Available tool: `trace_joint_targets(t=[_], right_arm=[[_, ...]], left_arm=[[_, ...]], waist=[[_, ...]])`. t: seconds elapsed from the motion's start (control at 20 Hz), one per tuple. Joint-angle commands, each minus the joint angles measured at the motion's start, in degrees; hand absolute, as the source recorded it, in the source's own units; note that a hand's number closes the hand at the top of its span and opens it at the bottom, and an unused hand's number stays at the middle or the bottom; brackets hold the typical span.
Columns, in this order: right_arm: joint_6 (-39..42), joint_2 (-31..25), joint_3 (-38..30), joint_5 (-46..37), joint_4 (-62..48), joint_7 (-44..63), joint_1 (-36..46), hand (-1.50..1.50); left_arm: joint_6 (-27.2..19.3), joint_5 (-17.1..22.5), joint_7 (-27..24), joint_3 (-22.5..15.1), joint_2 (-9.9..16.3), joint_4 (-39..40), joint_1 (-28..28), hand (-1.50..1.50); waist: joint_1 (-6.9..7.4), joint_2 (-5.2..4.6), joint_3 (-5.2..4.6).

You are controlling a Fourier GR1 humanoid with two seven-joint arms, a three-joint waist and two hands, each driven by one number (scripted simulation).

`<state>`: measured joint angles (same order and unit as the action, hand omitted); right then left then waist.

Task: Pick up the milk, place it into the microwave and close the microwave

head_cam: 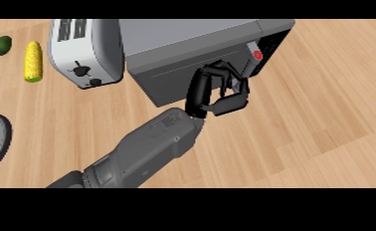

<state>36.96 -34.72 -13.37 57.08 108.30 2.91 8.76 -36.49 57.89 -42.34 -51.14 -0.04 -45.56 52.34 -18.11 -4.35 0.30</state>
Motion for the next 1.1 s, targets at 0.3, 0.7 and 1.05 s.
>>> trace_joint_targets(t=[0.3,0.7,1.05], right_arm=[[1.5,-1.88,0.63,4.51,0.73,1.26,0.34,-1.5],[1.31,-3.8,-2.05,6.49,2.14,1.94,-2.56,-1.5],[-0.18,-3.86,-2.66,7.73,4.15,2.41,-4.21,-1.5]], left_arm=[[-3.52,2.9,5.44,0.36,0.03,9.64,2.53,1.5],[-5.38,6.37,5.68,0.51,0.67,11.35,-0.03,1.5],[-3.62,8.28,4.63,-0.71,0.09,11.73,0.01,-1.5]], waist=[[1.5,-0.51,-0.24],[3.21,0.36,-0.35],[4.93,0.52,-0.41]])
